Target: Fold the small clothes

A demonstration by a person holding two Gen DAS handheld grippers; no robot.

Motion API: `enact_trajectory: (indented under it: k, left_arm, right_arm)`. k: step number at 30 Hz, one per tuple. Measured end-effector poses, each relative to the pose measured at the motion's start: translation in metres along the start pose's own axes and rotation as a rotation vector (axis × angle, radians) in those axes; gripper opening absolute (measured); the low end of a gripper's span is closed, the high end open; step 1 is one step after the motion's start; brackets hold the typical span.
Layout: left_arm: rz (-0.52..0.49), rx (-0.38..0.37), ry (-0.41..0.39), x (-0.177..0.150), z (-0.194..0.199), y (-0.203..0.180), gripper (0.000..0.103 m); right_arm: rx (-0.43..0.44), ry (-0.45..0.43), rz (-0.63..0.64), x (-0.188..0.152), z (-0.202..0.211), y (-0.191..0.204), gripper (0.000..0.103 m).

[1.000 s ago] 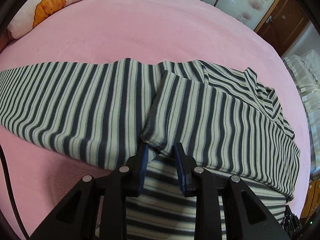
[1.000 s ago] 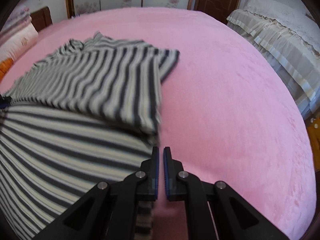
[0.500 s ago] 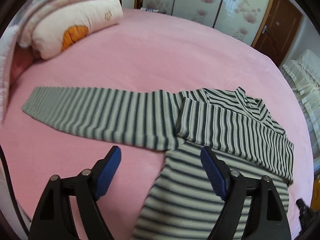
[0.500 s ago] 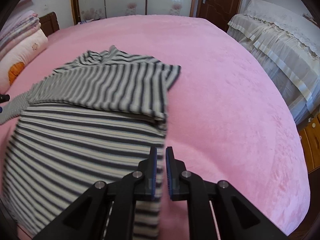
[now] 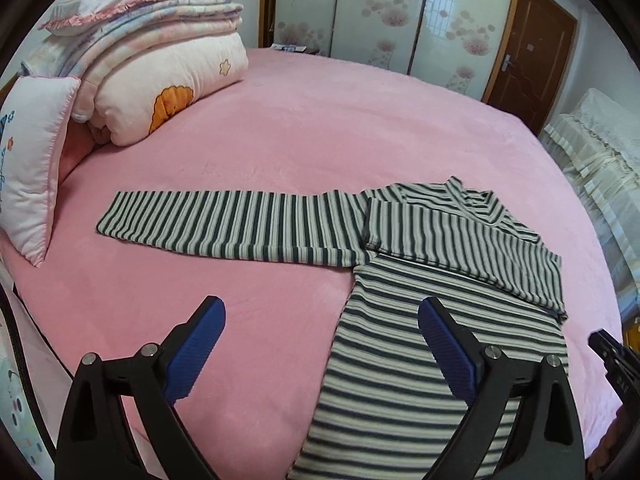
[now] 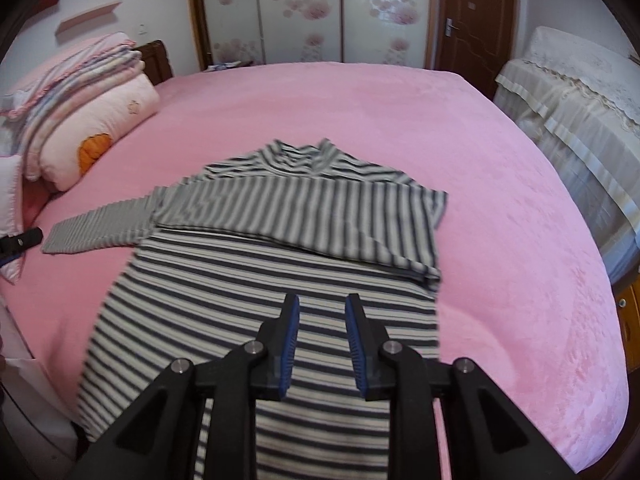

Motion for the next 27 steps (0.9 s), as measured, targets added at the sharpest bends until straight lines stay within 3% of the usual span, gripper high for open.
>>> enact_trajectory:
  k: [7,11,21,27]
  left_arm:
    - [0.007,-0.031,-0.051,0.005,0.029,0.012,0.100]
    - [0.007,0.041,-0.075,0.018,0.036,0.046,0.100]
    - [0.195,0.288,-0.074,0.047,0.012,0.205,0.100]
    - [0.385,0.385,-0.036,0.050,-0.028,0.300,0.100]
  right_arm:
    - [0.045,-0.003,0.044,0.011,0.021,0.042,0.028]
    - [0.061,-0.025,0.085,0.032,0.027,0.073,0.031]
    - [0.106,-0.122,0.177,0.116,0.015,0.191,0.031]
    - [0.145,-0.100,0.186,0.137,-0.023,0.262,0.031]
Point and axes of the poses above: each gripper's, at about its wrist camera, not at the fingertips, and z roughly against the way its jaws point, y to its left, x to its top, the point moved 9 cm from there along -z, roughly the way its jaws point, and after that the axes turned 9 degrees about -x, right-handed, at the moved point
